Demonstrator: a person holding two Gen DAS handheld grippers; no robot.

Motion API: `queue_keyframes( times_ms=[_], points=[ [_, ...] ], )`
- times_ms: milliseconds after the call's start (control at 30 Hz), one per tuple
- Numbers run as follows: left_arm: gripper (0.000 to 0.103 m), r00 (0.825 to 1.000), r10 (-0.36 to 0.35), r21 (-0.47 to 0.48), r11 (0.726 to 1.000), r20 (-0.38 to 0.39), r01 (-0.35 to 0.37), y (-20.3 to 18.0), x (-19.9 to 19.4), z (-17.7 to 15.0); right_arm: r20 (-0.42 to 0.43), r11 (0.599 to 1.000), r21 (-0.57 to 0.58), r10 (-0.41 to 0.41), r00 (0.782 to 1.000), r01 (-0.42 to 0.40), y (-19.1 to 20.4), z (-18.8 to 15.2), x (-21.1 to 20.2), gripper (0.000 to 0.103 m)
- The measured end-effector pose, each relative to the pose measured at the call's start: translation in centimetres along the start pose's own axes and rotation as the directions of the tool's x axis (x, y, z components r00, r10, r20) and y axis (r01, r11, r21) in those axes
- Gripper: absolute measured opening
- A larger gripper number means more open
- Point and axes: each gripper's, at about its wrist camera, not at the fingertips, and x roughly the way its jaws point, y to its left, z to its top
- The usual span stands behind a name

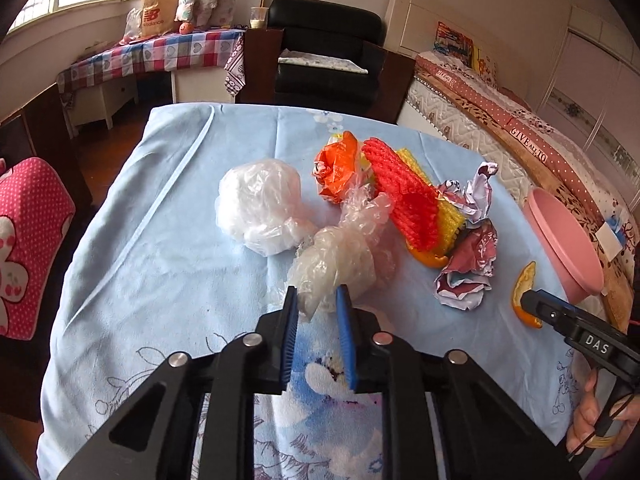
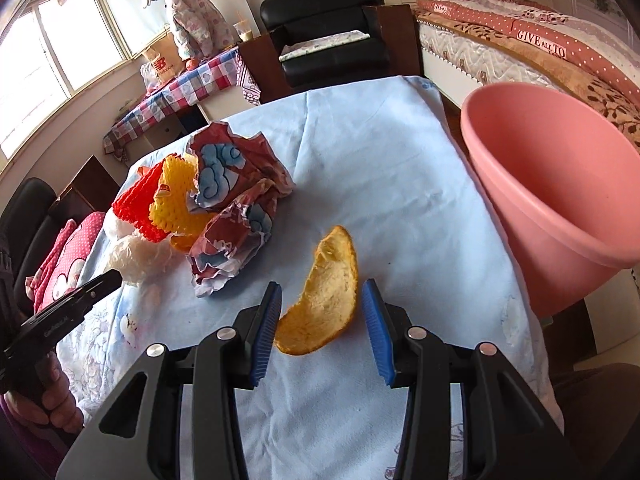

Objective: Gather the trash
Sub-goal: 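Close the right gripper on the bread crust and lift it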

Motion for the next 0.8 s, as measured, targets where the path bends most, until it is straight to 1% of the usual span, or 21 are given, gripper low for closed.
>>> queue_keyframes(
  times_ms=[133, 233, 333, 433, 533, 667, 800],
  points=[
    [0.016, 1.0, 0.011, -0.013, 1.0, 0.019, -0.01, -0.2, -0.7, 0.0, -0.006, 1.0, -0.008, -0.006, 1.0, 0.006, 0.3, -0.1, 0.3, 0.043],
    [0.016, 0.999, 0.03, -0.007, 1.0, 0.041, -0.03, -0.5, -1.5, 0.0, -0.005, 0.999, -0.04, -0.014, 1.0, 0.014, 0.8, -0.2, 0.3, 0.041],
    [0.016, 0.997, 0.046, -0.005, 0.999, 0.056, -0.045, -0.8, -2.1, -0.1, 0.004, 0.997, -0.07, -0.024, 1.0, 0.024, 1.4, -0.5, 0.1, 0.034],
    [0.016, 0.996, 0.053, -0.005, 0.999, 0.069, -0.052, -1.1, -2.7, -0.3, 0.006, 0.996, -0.088, -0.031, 1.0, 0.031, 1.6, -0.7, 0.0, 0.017],
    [0.016, 0.995, 0.058, -0.001, 0.998, 0.081, -0.059, -1.5, -3.2, -0.4, 0.002, 0.996, -0.085, -0.032, 0.999, 0.032, 1.3, -0.9, 0.0, 0.009],
    [0.016, 0.993, 0.068, 0.002, 0.998, 0.094, -0.068, -1.8, -3.8, -0.3, 0.017, 0.996, -0.088, -0.023, 1.0, 0.024, 1.0, -0.9, -0.5, 0.005],
    [0.016, 0.992, 0.075, 0.003, 0.997, 0.106, -0.076, -2.2, -4.4, -0.3, 0.038, 0.996, -0.092, -0.011, 0.999, 0.015, 1.0, -0.9, -1.2, 0.004]
  ],
)
